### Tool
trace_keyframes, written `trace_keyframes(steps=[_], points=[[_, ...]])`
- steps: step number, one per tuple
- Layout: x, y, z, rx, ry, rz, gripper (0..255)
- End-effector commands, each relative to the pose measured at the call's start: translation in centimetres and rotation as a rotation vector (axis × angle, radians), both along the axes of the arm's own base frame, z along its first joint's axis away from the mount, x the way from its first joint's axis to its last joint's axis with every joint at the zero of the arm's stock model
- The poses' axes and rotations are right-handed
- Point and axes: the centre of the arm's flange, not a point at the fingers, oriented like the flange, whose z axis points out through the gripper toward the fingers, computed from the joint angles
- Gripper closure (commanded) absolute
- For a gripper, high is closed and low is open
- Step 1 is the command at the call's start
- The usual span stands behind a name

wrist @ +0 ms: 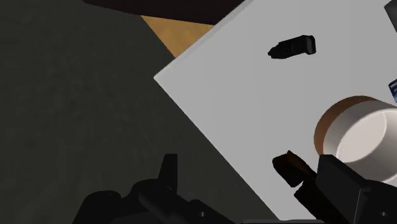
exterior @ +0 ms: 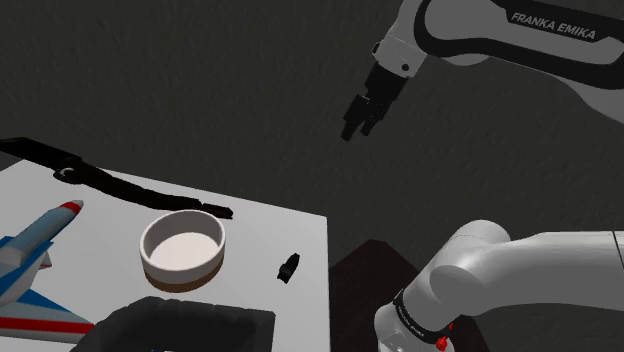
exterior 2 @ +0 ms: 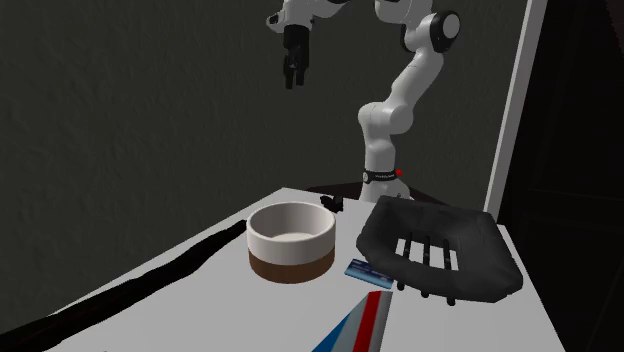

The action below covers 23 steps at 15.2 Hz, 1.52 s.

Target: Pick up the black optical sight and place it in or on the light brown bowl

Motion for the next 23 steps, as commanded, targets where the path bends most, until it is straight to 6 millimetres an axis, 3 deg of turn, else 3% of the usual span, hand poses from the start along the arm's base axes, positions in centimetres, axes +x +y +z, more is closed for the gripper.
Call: trace_keyframes(steps=[1, 12, 23], points=[[0.0, 0.0, 0.0, 0.0, 0.0, 0.0, 0], [-3.1, 6.9, -12.2, -0.008, 0.109, -0.556, 0], [-3.4, 14.8, -24.3, -0.016, 0.217, -1.113, 0]])
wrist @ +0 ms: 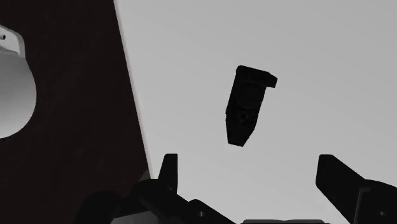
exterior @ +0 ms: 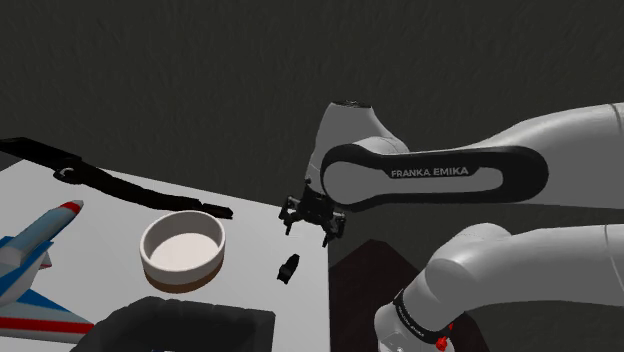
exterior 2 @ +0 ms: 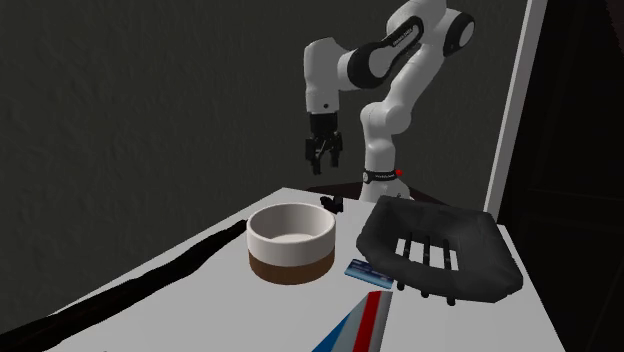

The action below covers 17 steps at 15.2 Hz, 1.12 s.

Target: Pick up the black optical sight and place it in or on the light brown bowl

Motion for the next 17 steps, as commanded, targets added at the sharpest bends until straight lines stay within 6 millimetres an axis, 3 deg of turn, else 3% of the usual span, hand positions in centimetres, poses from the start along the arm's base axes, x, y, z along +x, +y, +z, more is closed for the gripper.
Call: trace_keyframes(steps=[1, 3, 10, 17], points=[[0.2, 1.4, -2.1, -0.001, 0.02, -0.11, 0], [0.4, 2.6, -3.9, -0.003, 0.036, -0.192, 0], [0.1, 2.8, -7.6, -0.003, 0.036, -0.192, 0], [0.1, 2.8, -7.9, -0.003, 0.036, -0.192, 0]])
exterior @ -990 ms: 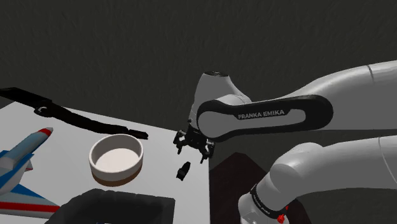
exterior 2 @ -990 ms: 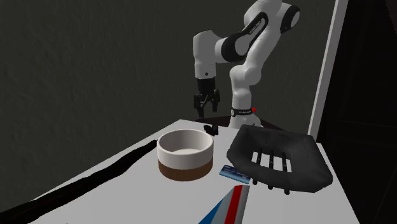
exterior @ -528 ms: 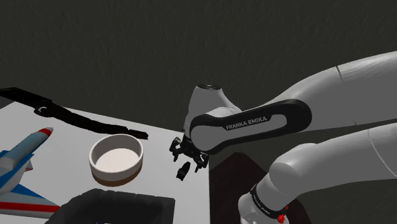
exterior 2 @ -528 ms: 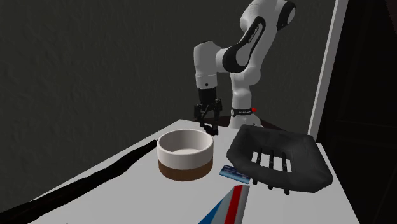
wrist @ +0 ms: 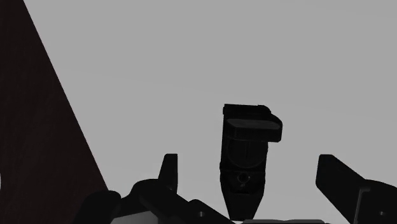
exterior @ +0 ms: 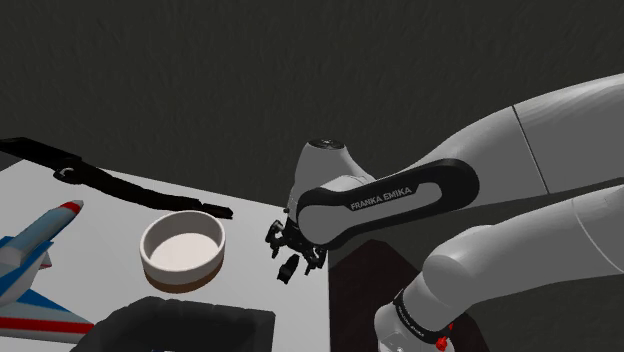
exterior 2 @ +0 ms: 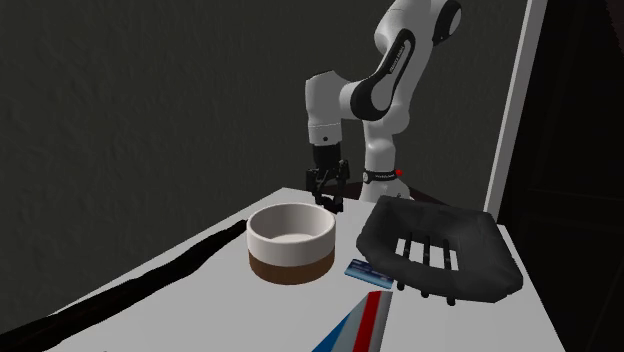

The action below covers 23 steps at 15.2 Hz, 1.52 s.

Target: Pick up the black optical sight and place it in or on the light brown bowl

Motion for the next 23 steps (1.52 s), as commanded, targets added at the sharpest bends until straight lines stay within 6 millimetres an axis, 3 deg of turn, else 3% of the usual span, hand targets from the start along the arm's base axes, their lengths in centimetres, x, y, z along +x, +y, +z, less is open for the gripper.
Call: trace_keyframes(steps=[1, 2, 11, 23], points=[[0.0, 0.0, 0.0, 0.0, 0.0, 0.0, 0], [0.0, 0.0, 0.0, 0.0, 0.0, 0.0, 255], [0.0, 0.0, 0.0, 0.0, 0.0, 0.0, 255], [0.0, 0.0, 6.3, 0.0, 0.0, 0.0, 255]])
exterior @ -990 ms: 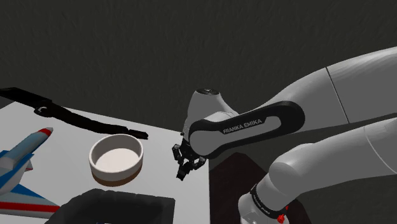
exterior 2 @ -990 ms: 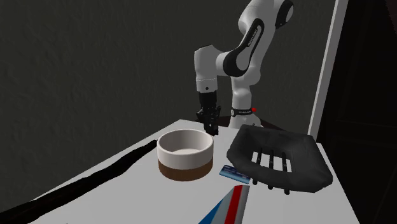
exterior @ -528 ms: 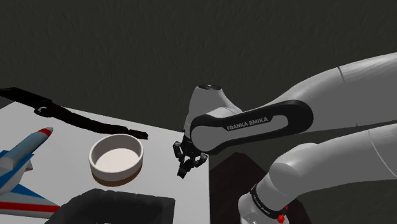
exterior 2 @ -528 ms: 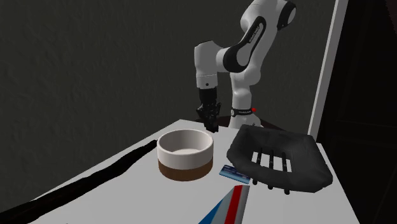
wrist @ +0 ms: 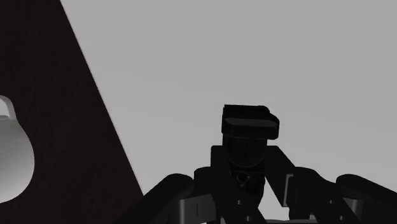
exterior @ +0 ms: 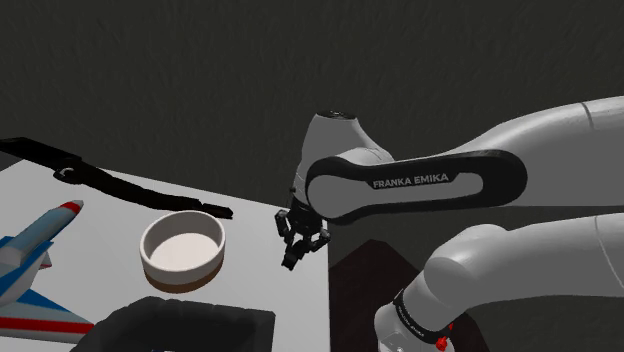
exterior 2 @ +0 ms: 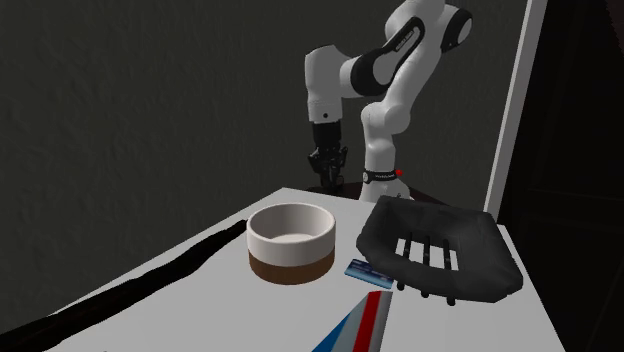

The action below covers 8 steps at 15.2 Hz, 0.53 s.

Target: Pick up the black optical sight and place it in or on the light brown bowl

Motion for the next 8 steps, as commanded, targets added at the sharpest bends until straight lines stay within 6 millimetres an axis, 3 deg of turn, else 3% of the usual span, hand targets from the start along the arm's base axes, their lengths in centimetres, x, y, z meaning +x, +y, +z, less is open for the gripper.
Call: trace_keyframes(steps=[1, 8], points=[[-0.1, 0.1, 1.1, 0.0, 0.001, 0.0, 255], [-0.1, 0.1, 4.8, 0.0, 0.001, 0.0, 255]])
